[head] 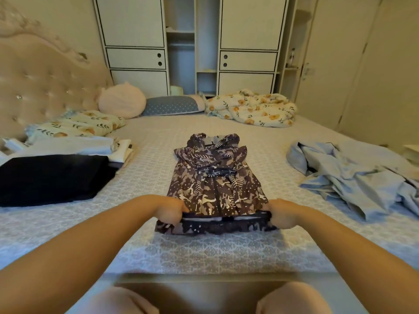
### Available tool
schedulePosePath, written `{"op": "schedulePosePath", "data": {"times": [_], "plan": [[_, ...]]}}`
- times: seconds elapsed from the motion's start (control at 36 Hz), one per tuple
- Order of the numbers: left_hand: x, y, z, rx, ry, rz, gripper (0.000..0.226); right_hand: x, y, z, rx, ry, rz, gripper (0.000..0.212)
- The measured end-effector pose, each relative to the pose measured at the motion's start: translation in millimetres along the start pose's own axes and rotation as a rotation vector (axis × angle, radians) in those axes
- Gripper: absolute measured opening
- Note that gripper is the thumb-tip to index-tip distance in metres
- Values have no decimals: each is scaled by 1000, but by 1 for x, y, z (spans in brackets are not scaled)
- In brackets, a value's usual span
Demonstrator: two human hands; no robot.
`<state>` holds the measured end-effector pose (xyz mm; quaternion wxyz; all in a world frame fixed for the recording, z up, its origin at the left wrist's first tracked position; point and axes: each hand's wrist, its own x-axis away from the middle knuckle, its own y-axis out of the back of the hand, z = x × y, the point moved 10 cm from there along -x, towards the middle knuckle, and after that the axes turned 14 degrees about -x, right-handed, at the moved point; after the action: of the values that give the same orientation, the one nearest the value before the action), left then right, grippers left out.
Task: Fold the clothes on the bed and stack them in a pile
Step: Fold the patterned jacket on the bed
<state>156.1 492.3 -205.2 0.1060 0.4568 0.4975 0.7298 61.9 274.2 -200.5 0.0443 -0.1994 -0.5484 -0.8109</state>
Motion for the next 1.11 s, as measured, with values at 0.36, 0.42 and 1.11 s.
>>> {"op": "schedulePosePath", "data": {"times": [0.36, 0.42, 1.11], "plan": [[-23, 26, 69, 818, 29, 60, 29, -29, 44, -52, -873, -157, 31, 50], [-40, 35, 97, 904, 195, -157, 19, -52, 65, -70, -815, -202, -281, 37], [-147, -4, 174, 469, 843, -736, 48, -183, 41, -102, -341, -250, -808, 38]]}}
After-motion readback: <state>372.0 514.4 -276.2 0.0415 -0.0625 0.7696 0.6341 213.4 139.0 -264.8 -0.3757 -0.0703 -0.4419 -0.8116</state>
